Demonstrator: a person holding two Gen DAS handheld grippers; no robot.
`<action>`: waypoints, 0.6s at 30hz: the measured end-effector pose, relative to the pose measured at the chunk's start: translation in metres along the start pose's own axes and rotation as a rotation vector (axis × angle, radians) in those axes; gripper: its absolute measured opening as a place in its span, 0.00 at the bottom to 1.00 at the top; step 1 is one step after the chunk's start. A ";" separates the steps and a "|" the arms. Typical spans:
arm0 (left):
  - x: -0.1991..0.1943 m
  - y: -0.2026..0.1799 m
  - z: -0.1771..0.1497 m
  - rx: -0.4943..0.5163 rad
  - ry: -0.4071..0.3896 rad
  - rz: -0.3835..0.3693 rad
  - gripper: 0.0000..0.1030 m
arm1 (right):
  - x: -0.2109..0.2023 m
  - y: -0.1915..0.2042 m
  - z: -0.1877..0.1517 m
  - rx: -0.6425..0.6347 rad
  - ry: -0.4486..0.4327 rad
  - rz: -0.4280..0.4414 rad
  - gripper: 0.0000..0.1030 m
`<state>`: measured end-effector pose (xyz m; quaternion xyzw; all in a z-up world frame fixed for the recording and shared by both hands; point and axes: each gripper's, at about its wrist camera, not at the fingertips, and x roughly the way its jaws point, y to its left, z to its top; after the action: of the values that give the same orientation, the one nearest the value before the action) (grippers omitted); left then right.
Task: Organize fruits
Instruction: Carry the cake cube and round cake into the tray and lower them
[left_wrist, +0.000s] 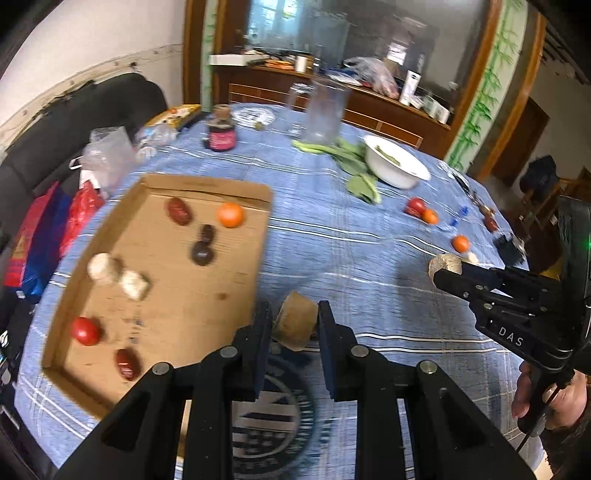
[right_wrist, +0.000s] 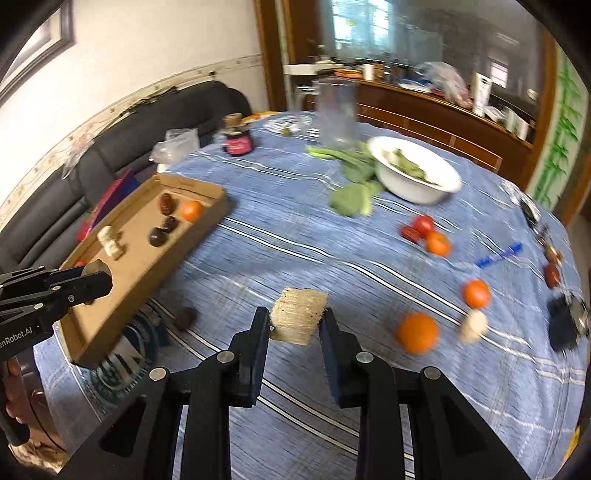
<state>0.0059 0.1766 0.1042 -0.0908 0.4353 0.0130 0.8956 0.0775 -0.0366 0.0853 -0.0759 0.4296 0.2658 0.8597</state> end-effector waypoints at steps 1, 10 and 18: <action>-0.002 0.006 0.000 -0.009 -0.002 0.008 0.23 | 0.003 0.007 0.004 -0.010 -0.001 0.011 0.28; -0.005 0.067 -0.006 -0.090 0.009 0.084 0.23 | 0.028 0.068 0.038 -0.110 -0.002 0.094 0.29; 0.005 0.094 -0.019 -0.135 0.042 0.108 0.23 | 0.058 0.115 0.052 -0.181 0.030 0.165 0.29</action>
<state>-0.0153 0.2656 0.0745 -0.1279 0.4562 0.0886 0.8762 0.0826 0.1019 0.0832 -0.1214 0.4213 0.3722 0.8181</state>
